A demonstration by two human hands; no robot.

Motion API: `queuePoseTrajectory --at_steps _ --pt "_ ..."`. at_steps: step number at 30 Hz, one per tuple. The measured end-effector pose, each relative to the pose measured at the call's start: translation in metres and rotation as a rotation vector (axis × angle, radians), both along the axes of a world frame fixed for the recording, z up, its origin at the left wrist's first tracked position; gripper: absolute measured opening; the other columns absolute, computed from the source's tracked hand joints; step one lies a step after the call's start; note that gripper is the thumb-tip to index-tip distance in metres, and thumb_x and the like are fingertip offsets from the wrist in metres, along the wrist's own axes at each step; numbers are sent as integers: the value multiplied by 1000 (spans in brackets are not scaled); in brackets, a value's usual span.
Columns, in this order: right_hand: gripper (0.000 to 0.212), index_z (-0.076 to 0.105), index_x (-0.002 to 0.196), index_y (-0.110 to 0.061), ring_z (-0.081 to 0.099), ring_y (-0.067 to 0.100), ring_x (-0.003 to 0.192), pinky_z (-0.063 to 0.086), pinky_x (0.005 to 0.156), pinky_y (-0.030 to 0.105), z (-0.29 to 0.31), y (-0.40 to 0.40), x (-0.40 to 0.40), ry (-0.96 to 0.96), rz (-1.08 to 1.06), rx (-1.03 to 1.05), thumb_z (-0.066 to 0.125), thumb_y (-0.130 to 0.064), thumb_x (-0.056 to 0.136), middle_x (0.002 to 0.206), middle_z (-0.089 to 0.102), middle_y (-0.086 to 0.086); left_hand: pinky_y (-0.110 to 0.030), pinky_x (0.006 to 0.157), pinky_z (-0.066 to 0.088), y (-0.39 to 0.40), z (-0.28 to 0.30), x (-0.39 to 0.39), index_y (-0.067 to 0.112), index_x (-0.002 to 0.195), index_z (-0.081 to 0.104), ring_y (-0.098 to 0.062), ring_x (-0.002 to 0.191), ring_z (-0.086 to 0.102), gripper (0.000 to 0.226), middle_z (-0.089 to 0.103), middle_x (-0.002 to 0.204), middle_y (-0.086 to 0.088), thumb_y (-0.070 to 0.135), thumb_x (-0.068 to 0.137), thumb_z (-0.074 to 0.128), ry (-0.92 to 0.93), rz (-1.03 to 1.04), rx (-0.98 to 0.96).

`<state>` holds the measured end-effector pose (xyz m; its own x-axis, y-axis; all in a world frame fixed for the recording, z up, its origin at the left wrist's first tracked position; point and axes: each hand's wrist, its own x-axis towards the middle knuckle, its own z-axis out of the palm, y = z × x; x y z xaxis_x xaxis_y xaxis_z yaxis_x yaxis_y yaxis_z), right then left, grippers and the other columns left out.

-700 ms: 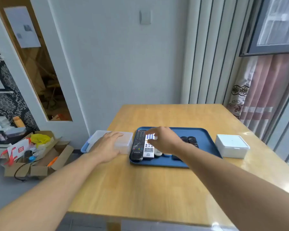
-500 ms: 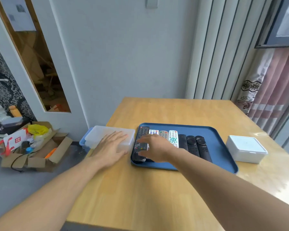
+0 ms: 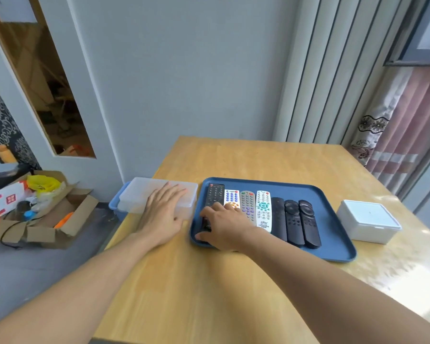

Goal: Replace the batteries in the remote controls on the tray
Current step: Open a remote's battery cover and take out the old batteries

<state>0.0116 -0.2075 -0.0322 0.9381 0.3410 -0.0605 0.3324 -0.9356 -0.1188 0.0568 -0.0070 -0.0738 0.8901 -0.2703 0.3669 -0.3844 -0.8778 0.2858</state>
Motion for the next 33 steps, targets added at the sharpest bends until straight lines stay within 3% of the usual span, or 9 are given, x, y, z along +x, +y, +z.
queuePoseTrajectory --at_steps 3,5,8,14,17,19,21,25,33 --pt "60 50 133 -19 44 30 124 37 105 43 7 -1 -2 -57 -81 53 55 -62 90 133 49 8 -36 123 22 1 -2 -9 13 141 55 -20 145 37 69 53 147 0 -6 74 59 -163 1 -145" --pt "61 50 132 -16 45 31 124 39 101 43 11 3 -6 -96 -165 30 54 -60 91 132 50 10 -36 107 38 -1 0 -21 13 121 66 -23 121 52 53 65 122 -1 -4 73 53 -282 56 -193" --pt "57 46 132 -15 56 30 116 40 82 40 11 16 -13 -48 -250 -55 49 -58 94 128 53 9 -32 84 41 -6 0 -37 16 96 68 -22 93 56 35 66 95 5 6 75 42 -322 54 -212" --pt "58 45 127 -8 63 25 90 40 64 35 6 34 -21 -108 -250 -357 39 -58 99 106 63 6 -33 78 46 -11 -24 -63 17 94 68 -18 85 58 38 60 83 10 5 72 40 -220 54 -250" --pt "65 45 124 -4 47 18 55 25 47 28 9 36 -27 -113 -274 -449 34 -63 99 74 51 2 -29 76 43 -15 -28 -71 16 93 68 -17 81 56 36 57 80 11 9 76 37 -249 -5 -174" --pt "64 46 122 -3 37 15 47 18 44 25 10 38 -29 -115 -289 -456 35 -62 99 67 44 1 -30 77 46 -15 -26 -72 17 95 68 -17 82 56 33 58 81 11 9 79 40 -221 31 -178" --pt "55 48 124 -3 44 17 51 23 45 25 10 38 -29 -122 -285 -447 38 -52 101 73 45 2 -33 79 50 -16 -24 -71 17 102 70 -18 86 58 32 60 85 11 0 82 52 -171 86 -184" --pt "51 47 125 -5 66 25 86 40 64 34 6 35 -21 -105 -257 -327 41 -48 98 100 63 4 -34 86 51 -16 -24 -70 20 127 70 -17 91 55 59 60 87 13 -10 78 56 -105 27 -133" --pt "60 40 140 -1 59 28 118 42 87 38 -3 43 -15 -98 -317 -137 35 -45 100 131 56 15 -34 90 51 -16 -23 -71 21 117 76 -16 98 55 56 67 99 8 -11 75 57 -99 1 -128"
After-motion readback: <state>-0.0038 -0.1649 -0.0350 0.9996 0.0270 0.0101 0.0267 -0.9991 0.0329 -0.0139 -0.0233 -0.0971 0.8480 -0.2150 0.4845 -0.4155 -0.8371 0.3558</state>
